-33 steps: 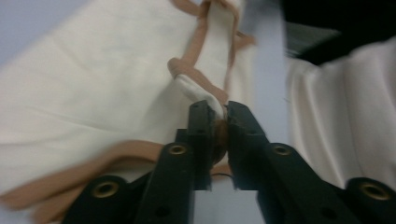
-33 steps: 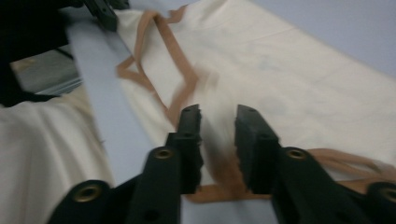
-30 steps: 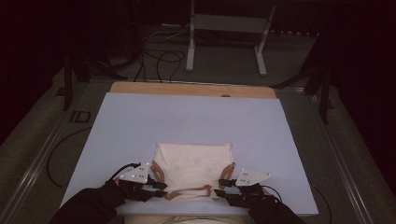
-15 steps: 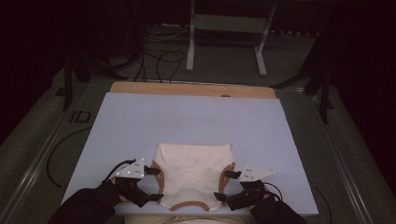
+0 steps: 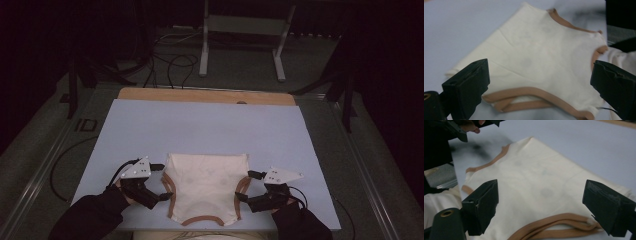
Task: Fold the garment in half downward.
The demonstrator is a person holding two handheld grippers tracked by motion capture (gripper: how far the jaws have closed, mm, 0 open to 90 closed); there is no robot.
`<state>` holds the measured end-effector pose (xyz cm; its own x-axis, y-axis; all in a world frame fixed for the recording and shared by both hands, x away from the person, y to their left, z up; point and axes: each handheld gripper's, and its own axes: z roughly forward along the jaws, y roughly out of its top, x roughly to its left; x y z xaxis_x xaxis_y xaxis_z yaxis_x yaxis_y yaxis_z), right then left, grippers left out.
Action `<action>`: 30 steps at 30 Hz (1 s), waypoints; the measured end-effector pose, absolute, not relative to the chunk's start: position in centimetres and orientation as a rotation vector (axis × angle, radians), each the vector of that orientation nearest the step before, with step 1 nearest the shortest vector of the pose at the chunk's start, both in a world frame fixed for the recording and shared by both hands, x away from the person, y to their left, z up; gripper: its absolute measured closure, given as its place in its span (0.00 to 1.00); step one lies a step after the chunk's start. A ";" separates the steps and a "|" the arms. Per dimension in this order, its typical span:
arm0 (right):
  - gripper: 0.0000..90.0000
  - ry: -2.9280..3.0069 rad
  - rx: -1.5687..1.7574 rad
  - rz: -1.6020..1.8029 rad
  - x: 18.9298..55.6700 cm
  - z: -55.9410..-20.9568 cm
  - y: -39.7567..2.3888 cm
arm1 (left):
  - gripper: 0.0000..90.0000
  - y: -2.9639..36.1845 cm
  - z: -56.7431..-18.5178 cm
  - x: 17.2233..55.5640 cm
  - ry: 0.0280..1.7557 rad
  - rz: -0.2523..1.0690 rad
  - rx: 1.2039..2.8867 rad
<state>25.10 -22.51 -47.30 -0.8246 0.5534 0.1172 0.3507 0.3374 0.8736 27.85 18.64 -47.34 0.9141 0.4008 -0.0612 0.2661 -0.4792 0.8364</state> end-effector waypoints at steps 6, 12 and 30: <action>0.15 2.333 0.839 1.476 26.8 -46.3 -23.2 | 0.04 18.3 -46.9 29.3 0.523 0.237 2.090; 0.15 2.316 0.859 1.455 28.6 -45.7 -23.6 | 0.05 17.7 -46.6 30.5 0.551 0.282 2.080; 0.14 2.341 0.999 1.354 34.4 -46.8 -23.5 | 0.05 17.1 -48.3 35.6 0.698 0.256 2.106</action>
